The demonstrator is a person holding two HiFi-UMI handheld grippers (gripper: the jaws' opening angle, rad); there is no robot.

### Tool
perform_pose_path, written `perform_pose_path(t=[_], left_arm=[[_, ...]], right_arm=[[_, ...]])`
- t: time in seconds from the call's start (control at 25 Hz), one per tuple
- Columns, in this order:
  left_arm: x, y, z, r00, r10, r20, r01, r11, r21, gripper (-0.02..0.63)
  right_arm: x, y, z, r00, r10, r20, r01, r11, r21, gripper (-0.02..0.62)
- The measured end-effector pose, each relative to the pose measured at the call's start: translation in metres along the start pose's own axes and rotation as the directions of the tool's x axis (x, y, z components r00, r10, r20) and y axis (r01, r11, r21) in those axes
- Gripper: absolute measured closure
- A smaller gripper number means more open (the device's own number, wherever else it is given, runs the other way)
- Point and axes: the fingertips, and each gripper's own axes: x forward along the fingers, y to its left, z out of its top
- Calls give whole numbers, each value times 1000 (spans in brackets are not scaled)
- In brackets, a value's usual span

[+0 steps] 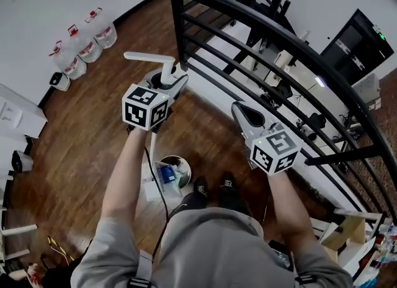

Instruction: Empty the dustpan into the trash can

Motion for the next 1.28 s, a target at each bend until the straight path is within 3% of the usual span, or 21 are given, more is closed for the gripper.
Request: perform_pose_path(t=[0.24, 0.72, 1.28], left_arm=[[37, -16, -4, 998, -9, -55, 9, 1000, 6, 431], [120, -17, -20, 991, -52, -126, 52, 999, -2, 432], [103, -21, -13, 993, -51, -106, 51, 999, -2, 431]], right_arm=[[-2, -20, -2, 999, 40, -6, -40, 999, 4, 595], [7, -79, 6, 1000, 19, -10, -18, 1000, 6, 595], [11, -76, 15, 999, 46, 8, -46, 999, -1, 595]])
